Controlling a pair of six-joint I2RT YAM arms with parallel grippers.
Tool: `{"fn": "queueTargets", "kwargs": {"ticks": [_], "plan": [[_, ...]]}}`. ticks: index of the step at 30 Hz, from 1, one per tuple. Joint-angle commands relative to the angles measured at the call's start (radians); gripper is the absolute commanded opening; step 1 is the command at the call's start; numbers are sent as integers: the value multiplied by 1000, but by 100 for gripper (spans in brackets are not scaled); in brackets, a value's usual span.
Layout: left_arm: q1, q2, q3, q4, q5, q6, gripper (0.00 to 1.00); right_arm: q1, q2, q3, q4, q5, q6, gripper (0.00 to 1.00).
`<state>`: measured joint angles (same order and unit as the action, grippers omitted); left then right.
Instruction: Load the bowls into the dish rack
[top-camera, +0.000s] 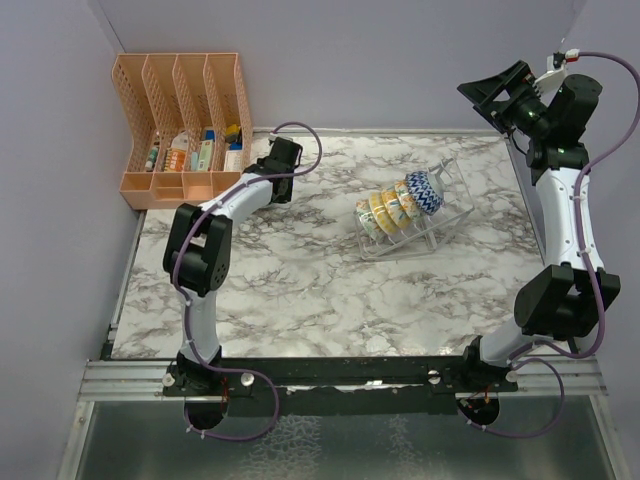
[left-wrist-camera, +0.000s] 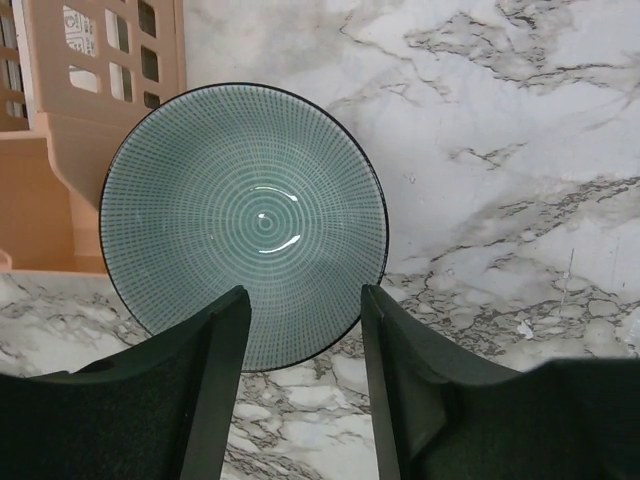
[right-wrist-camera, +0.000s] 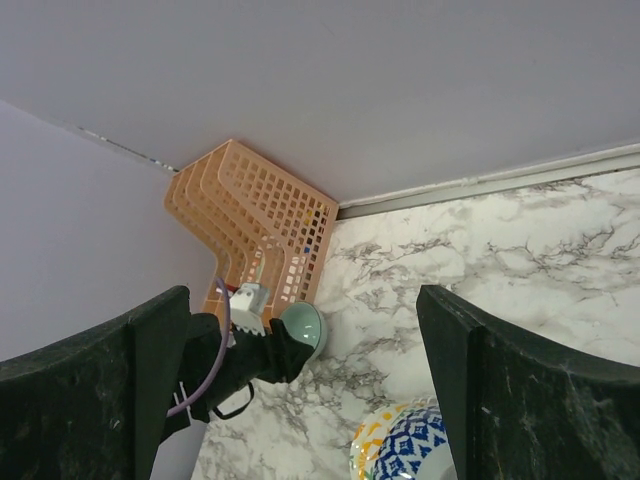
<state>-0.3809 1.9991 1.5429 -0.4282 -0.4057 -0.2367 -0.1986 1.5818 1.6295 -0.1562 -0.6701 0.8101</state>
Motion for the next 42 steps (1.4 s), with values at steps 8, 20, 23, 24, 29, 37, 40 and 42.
{"fn": "queueTargets", "kwargs": {"ticks": [8,20,23,24,29,37,40,42], "plan": [[7,92,23,50,11,101,48,-8,9,29,-3,14,-34,95],[8,35,39,56,24,114,51,-8,43,44,8,10,-32,95],[6,32,61,48,32,126,56,-9,45,43,7,10,-32,95],[3,34,72,42,31,132,59,-8,46,42,7,9,-32,95],[-15,31,81,32,39,157,61,-9,45,32,10,10,-32,95],[-36,36,76,32,16,163,61,-8,43,26,9,7,-36,95],[-35,25,90,33,-11,167,61,-9,41,23,9,8,-36,95],[-28,24,104,31,-26,177,61,-9,41,19,10,8,-35,95]]}}
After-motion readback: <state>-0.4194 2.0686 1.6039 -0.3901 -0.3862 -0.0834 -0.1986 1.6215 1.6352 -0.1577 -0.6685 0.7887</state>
